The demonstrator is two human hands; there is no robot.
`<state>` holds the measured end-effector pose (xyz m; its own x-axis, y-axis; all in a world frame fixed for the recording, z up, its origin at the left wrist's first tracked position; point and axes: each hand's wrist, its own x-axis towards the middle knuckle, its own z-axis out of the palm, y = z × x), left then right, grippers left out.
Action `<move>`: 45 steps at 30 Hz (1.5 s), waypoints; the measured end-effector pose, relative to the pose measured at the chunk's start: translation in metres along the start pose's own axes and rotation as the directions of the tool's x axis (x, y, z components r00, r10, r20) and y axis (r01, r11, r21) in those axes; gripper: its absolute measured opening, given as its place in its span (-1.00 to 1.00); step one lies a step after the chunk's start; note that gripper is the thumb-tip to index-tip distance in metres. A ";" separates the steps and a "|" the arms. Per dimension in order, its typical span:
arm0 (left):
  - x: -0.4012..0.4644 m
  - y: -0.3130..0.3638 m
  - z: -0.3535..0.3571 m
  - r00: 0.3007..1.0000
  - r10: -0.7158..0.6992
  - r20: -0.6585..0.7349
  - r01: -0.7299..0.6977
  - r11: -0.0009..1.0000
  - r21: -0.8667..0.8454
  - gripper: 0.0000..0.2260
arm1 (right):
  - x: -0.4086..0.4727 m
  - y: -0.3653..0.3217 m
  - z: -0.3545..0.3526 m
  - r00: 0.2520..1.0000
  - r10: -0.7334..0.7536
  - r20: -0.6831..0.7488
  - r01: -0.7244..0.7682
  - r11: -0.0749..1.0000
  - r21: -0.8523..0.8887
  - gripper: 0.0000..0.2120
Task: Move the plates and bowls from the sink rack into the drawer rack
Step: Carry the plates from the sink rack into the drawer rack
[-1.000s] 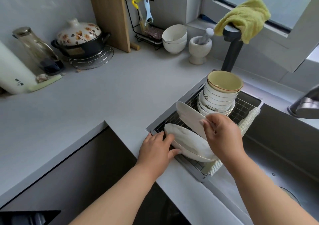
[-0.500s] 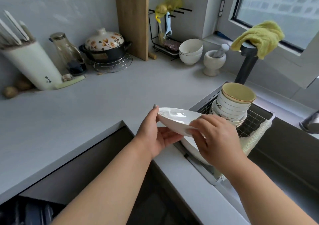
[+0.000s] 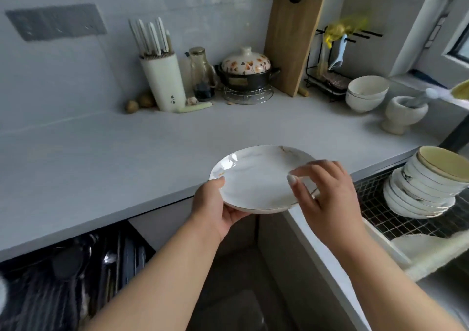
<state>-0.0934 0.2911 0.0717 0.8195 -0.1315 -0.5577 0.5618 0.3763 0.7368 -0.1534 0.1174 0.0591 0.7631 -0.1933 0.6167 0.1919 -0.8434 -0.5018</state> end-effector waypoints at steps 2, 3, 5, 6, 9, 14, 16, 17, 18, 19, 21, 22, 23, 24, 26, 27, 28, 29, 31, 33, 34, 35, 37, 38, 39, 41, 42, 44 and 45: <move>-0.009 0.010 -0.032 0.998 0.024 -0.051 -0.026 0.998 -0.055 -0.84 | 0.000 -0.022 0.016 0.994 0.110 -0.015 -0.110 0.994 0.017 -0.66; -0.014 0.015 -0.049 0.997 0.034 -0.074 -0.040 0.996 -0.081 -0.82 | 0.000 -0.035 0.024 0.986 0.168 -0.005 -0.168 0.985 0.041 -0.66; -0.024 0.023 -0.081 0.992 0.055 -0.114 -0.070 0.989 -0.133 -0.80 | -0.002 -0.062 0.041 0.953 0.293 0.078 -0.301 0.944 0.137 -0.67; -0.029 0.027 -0.098 0.989 0.060 -0.138 -0.082 0.984 -0.159 -0.80 | -0.003 -0.076 0.049 0.923 0.352 0.153 -0.377 0.909 0.181 -0.65; -0.043 0.038 -0.148 0.977 0.058 -0.203 -0.104 0.970 -0.220 -0.79 | -0.006 -0.119 0.075 0.763 0.469 0.445 -0.627 0.705 0.332 -0.60; -0.063 0.052 -0.227 0.955 0.058 -0.291 -0.142 0.951 -0.276 -0.69 | -0.019 -0.196 0.113 0.479 0.399 0.782 -0.874 0.139 0.465 -0.74; -0.074 0.055 -0.255 0.946 0.062 -0.317 -0.155 0.948 -0.276 -0.70 | -0.026 -0.224 0.127 0.463 0.395 0.794 -0.881 0.104 0.462 -0.77; -0.080 0.056 -0.269 0.942 0.060 -0.330 -0.156 0.950 -0.271 -0.71 | -0.030 -0.236 0.135 0.466 0.396 0.791 -0.881 0.125 0.457 -0.79; -0.085 0.057 -0.283 0.938 0.054 -0.343 -0.152 0.952 -0.264 -0.72 | -0.035 -0.249 0.141 0.470 0.393 0.790 -0.881 0.148 0.450 -0.82; -0.090 0.057 -0.297 0.934 0.048 -0.354 -0.146 0.955 -0.257 -0.72 | -0.040 -0.261 0.147 0.472 0.388 0.792 -0.881 0.166 0.444 -0.83; -0.099 0.058 -0.325 0.925 0.040 -0.378 -0.138 0.963 -0.233 -0.72 | -0.050 -0.285 0.159 0.466 0.376 0.801 -0.885 0.188 0.427 -0.83; -0.104 0.059 -0.339 0.919 0.039 -0.393 -0.133 0.967 -0.216 -0.72 | -0.055 -0.296 0.165 0.459 0.373 0.806 -0.889 0.196 0.415 -0.83; -0.108 0.059 -0.353 0.912 0.037 -0.409 -0.128 0.972 -0.197 -0.72 | -0.061 -0.307 0.171 0.450 0.368 0.813 -0.893 0.200 0.404 -0.83; -0.112 0.059 -0.367 0.902 0.036 -0.430 -0.125 0.976 -0.180 -0.73 | -0.066 -0.318 0.177 0.443 0.360 0.821 -0.896 0.203 0.395 -0.83; -0.123 0.059 -0.393 0.879 0.037 -0.475 -0.127 0.979 -0.160 -0.77 | -0.076 -0.337 0.188 0.436 0.340 0.833 -0.898 0.218 0.381 -0.82; -0.128 0.059 -0.407 0.868 0.040 -0.496 -0.132 0.980 -0.151 -0.79 | -0.080 -0.346 0.193 0.433 0.331 0.838 -0.899 0.229 0.374 -0.82; -0.133 0.060 -0.419 0.858 0.047 -0.512 -0.136 0.981 -0.139 -0.80 | -0.084 -0.355 0.198 0.430 0.323 0.843 -0.899 0.240 0.366 -0.82; -0.138 0.060 -0.432 0.848 0.054 -0.527 -0.141 0.982 -0.126 -0.81 | -0.088 -0.364 0.202 0.426 0.314 0.849 -0.899 0.251 0.358 -0.82; -0.147 0.060 -0.455 0.828 0.067 -0.557 -0.155 0.981 -0.112 -0.81 | -0.095 -0.381 0.211 0.418 0.300 0.857 -0.899 0.273 0.343 -0.83; -0.156 0.059 -0.475 0.802 0.079 -0.592 -0.177 0.978 -0.109 -0.83 | -0.102 -0.397 0.220 0.402 0.286 0.870 -0.902 0.287 0.323 -0.84; -0.160 0.059 -0.484 0.787 0.083 -0.612 -0.188 0.976 -0.109 -0.82 | -0.105 -0.404 0.224 0.392 0.280 0.876 -0.905 0.290 0.312 -0.84; -0.163 0.058 -0.494 0.772 0.086 -0.630 -0.199 0.974 -0.111 -0.81 | -0.107 -0.410 0.227 0.382 0.274 0.882 -0.907 0.293 0.302 -0.84; -0.168 0.057 -0.511 0.742 0.091 -0.664 -0.218 0.970 -0.111 -0.79 | -0.112 -0.421 0.235 0.365 0.259 0.895 -0.909 0.307 0.282 -0.85; -0.169 0.056 -0.520 0.728 0.091 -0.680 -0.224 0.968 -0.111 -0.79 | -0.114 -0.426 0.239 0.354 0.252 0.901 -0.909 0.318 0.269 -0.85; -0.171 0.055 -0.527 0.713 0.092 -0.695 -0.234 0.966 -0.112 -0.81 | -0.116 -0.431 0.244 0.342 0.252 0.906 -0.910 0.329 0.252 -0.85; -0.176 0.055 -0.541 0.676 0.111 -0.728 -0.264 0.959 -0.099 -0.87 | -0.121 -0.438 0.258 0.304 0.266 0.915 -0.917 0.343 0.205 -0.86; -0.178 0.054 -0.548 0.655 0.124 -0.746 -0.278 0.957 -0.085 -0.90 | -0.123 -0.441 0.267 0.278 0.277 0.920 -0.923 0.344 0.175 -0.87; -0.182 0.054 -0.561 0.613 0.150 -0.776 -0.292 0.955 -0.047 -0.92 | -0.129 -0.446 0.286 0.224 0.295 0.929 -0.933 0.341 0.117 -0.88; -0.184 0.053 -0.569 0.593 0.162 -0.789 -0.293 0.956 -0.024 -0.90 | -0.133 -0.448 0.297 0.204 0.301 0.932 -0.934 0.345 0.093 -0.86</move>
<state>-0.2783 0.8572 -0.0043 0.4883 0.7062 -0.5127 0.2939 0.4201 0.8585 -0.1571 0.6703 0.0218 0.7881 0.1742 -0.5904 -0.5893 -0.0636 -0.8054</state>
